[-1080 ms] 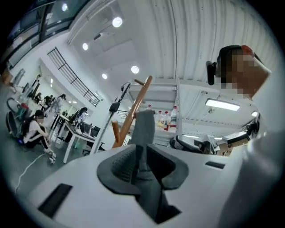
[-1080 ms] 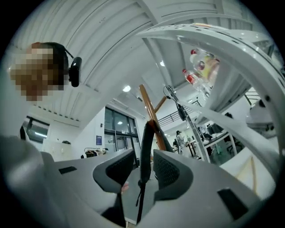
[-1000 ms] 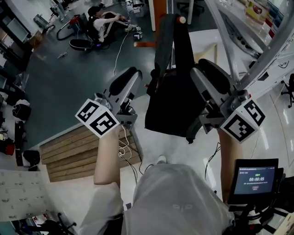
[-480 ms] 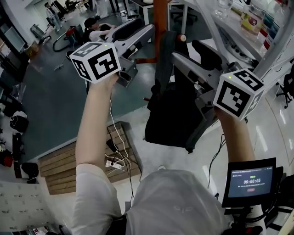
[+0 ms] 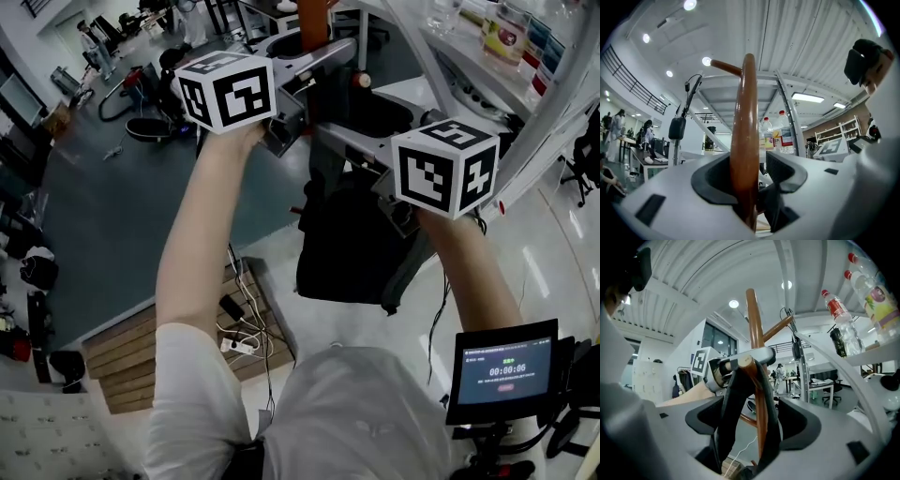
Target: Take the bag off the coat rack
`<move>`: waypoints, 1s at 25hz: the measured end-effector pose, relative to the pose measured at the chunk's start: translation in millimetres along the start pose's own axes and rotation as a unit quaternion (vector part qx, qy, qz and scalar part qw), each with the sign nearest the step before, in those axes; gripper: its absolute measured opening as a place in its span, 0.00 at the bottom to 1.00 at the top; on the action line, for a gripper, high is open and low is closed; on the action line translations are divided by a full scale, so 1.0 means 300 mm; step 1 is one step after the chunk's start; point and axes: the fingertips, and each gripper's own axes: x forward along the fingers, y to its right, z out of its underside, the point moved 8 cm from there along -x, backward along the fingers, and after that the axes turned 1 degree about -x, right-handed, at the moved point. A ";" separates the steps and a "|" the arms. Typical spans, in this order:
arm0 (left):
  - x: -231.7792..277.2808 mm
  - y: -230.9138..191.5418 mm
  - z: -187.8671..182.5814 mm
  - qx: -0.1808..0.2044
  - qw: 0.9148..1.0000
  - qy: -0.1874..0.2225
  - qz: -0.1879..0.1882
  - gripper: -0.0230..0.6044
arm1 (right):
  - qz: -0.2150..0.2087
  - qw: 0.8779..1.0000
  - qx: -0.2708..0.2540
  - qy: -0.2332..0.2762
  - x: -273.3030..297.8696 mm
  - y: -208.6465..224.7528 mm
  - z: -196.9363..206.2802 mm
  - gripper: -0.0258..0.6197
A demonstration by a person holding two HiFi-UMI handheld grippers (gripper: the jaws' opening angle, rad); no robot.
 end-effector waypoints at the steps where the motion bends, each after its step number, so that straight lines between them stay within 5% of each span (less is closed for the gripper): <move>1: 0.003 -0.001 0.001 -0.003 1.000 0.001 0.003 0.40 | 0.005 1.000 -0.008 -0.011 0.008 0.002 0.002 0.59; 5: 0.002 -0.004 -0.006 0.001 1.000 0.002 0.002 0.26 | 0.010 0.997 -0.043 -0.058 0.067 0.001 0.037 0.55; 8: 0.003 -0.016 -0.003 -0.002 1.000 0.003 0.000 0.26 | 0.014 0.997 -0.061 -0.053 0.085 0.010 0.058 0.33; 12: 0.007 -0.021 -0.008 -0.003 1.000 0.005 0.003 0.26 | 0.023 0.996 -0.075 -0.040 0.083 0.009 0.063 0.16; 25: 0.018 -0.021 -0.007 -0.014 1.000 -0.001 0.015 0.26 | 0.008 1.000 0.001 -0.023 0.060 0.009 0.051 0.14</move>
